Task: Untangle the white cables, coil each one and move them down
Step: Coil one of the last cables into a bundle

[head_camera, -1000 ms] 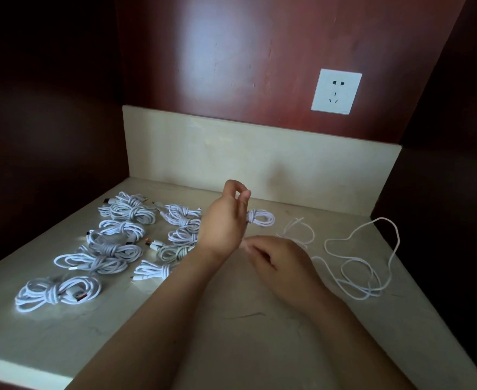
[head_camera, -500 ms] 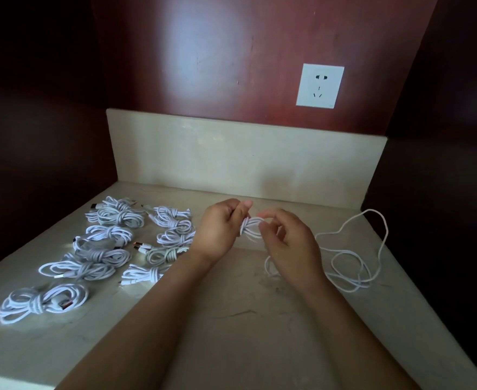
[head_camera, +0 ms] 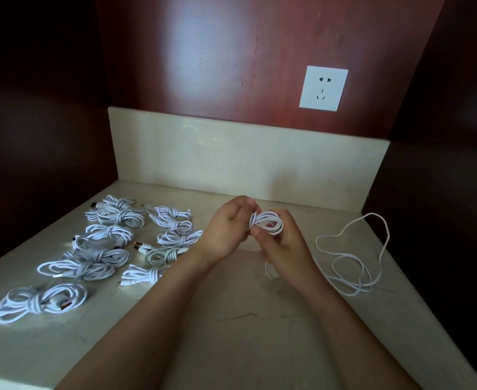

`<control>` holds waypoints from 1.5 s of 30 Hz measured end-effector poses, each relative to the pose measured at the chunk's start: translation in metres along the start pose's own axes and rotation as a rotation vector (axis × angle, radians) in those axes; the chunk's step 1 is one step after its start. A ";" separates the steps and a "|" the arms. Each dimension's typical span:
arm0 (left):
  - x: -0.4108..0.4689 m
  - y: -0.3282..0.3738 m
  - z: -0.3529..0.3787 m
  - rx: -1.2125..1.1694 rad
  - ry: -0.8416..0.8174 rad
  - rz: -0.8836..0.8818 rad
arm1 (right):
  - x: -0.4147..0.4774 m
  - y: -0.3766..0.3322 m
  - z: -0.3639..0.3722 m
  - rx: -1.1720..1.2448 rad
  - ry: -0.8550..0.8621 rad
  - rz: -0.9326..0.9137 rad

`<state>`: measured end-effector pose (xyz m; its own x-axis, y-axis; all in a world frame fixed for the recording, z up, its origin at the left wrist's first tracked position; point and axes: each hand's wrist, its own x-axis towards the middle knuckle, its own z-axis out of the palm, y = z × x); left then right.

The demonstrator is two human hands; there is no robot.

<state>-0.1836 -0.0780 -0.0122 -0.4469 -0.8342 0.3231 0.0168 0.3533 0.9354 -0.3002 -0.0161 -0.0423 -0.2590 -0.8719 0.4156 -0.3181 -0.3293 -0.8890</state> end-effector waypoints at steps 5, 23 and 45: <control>0.001 0.003 -0.006 -0.170 -0.178 -0.141 | 0.003 -0.006 -0.007 0.037 0.106 -0.025; 0.000 0.012 -0.002 -0.224 0.090 -0.072 | 0.008 -0.006 -0.019 -0.019 0.073 -0.130; -0.007 0.013 0.008 -0.178 0.067 0.153 | 0.001 0.007 -0.016 -0.407 0.190 -0.107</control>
<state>-0.1878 -0.0640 -0.0039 -0.3667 -0.8051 0.4662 0.2394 0.4025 0.8835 -0.3176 -0.0139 -0.0450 -0.3552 -0.7464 0.5627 -0.6750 -0.2117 -0.7068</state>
